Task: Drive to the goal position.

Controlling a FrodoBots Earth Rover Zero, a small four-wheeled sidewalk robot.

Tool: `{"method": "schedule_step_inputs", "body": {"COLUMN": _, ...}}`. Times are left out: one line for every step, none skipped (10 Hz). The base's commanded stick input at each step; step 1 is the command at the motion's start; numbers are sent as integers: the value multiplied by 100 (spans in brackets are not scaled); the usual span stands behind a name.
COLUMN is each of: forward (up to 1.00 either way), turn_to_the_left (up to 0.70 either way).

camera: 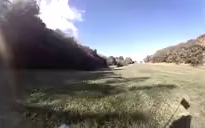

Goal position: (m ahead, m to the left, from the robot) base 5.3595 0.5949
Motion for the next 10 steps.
{"method": "schedule_step_inputs", "body": {"forward": 70, "turn_to_the_left": 0}}
{"method": "schedule_step_inputs", "body": {"forward": 70, "turn_to_the_left": 0}}
{"method": "schedule_step_inputs", "body": {"forward": 70, "turn_to_the_left": 0}}
{"method": "schedule_step_inputs", "body": {"forward": 70, "turn_to_the_left": 0}}
{"method": "schedule_step_inputs", "body": {"forward": 70, "turn_to_the_left": 0}}
{"method": "schedule_step_inputs", "body": {"forward": 70, "turn_to_the_left": 0}}
{"method": "schedule_step_inputs", "body": {"forward": 70, "turn_to_the_left": 0}}
{"method": "schedule_step_inputs", "body": {"forward": 70, "turn_to_the_left": 0}}
{"method": "schedule_step_inputs", "body": {"forward": 70, "turn_to_the_left": 0}}
{"method": "schedule_step_inputs", "body": {"forward": 70, "turn_to_the_left": 0}}
